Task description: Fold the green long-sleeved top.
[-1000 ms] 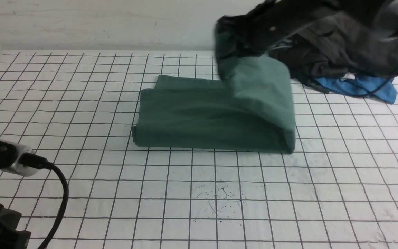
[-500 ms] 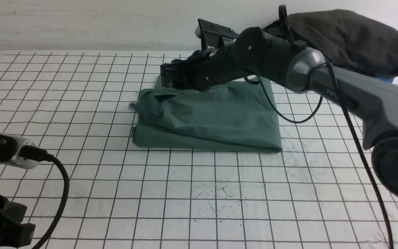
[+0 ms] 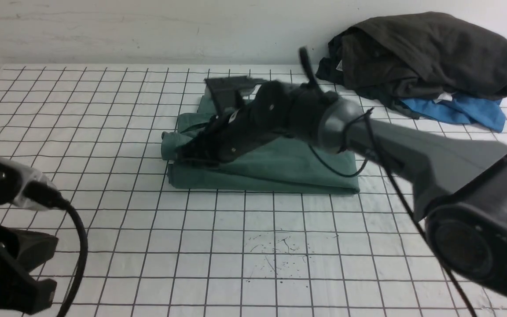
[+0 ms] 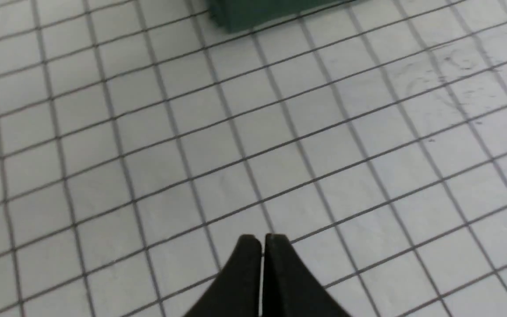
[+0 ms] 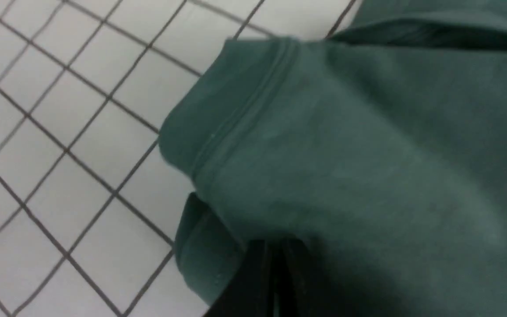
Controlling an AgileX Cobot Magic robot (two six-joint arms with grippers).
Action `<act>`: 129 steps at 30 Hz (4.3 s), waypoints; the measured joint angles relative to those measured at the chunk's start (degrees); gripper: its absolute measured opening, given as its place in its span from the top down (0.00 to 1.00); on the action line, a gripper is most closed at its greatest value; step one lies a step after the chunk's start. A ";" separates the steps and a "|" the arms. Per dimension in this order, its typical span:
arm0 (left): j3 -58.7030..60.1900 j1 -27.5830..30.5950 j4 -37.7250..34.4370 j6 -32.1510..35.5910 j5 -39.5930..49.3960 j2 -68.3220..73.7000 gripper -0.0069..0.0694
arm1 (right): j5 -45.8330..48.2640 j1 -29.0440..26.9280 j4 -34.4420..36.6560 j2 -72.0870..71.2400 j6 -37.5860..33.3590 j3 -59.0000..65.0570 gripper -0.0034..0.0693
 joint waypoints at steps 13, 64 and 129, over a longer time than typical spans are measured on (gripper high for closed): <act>13.34 -3.63 -7.91 11.99 -4.90 -31.15 0.92 | 32.23 1.36 -31.69 -19.13 4.81 -9.10 0.97; 17.95 -3.63 -7.79 12.35 -11.17 -35.97 0.92 | -23.61 -18.49 -39.04 -124.74 24.13 113.86 0.97; 37.51 2.80 17.42 -18.97 -23.61 -42.89 0.92 | -17.08 -34.40 -24.87 -140.02 12.39 120.80 0.97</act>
